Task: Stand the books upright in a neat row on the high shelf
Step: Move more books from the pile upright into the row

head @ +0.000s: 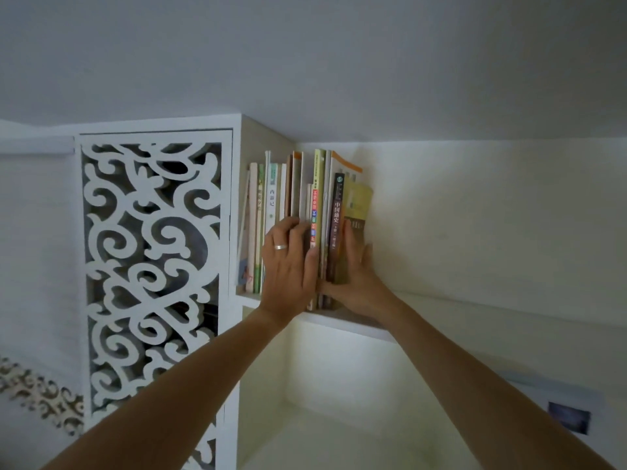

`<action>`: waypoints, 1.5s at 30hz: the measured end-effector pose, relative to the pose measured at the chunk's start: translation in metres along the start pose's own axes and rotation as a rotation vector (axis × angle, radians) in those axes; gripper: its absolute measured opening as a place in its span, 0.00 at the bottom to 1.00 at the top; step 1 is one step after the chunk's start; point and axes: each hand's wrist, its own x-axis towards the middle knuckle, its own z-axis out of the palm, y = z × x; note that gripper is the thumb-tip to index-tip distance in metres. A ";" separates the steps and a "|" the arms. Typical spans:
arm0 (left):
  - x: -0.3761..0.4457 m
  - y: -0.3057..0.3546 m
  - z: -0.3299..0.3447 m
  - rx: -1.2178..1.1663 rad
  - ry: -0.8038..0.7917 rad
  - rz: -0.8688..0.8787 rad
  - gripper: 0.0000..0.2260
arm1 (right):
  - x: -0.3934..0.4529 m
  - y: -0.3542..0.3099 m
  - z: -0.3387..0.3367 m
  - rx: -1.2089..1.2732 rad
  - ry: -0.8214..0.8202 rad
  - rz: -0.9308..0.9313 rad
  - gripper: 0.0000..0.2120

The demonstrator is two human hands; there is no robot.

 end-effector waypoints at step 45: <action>-0.008 0.041 0.015 -0.154 -0.155 -0.097 0.27 | -0.042 -0.038 -0.038 0.828 -0.109 0.451 0.37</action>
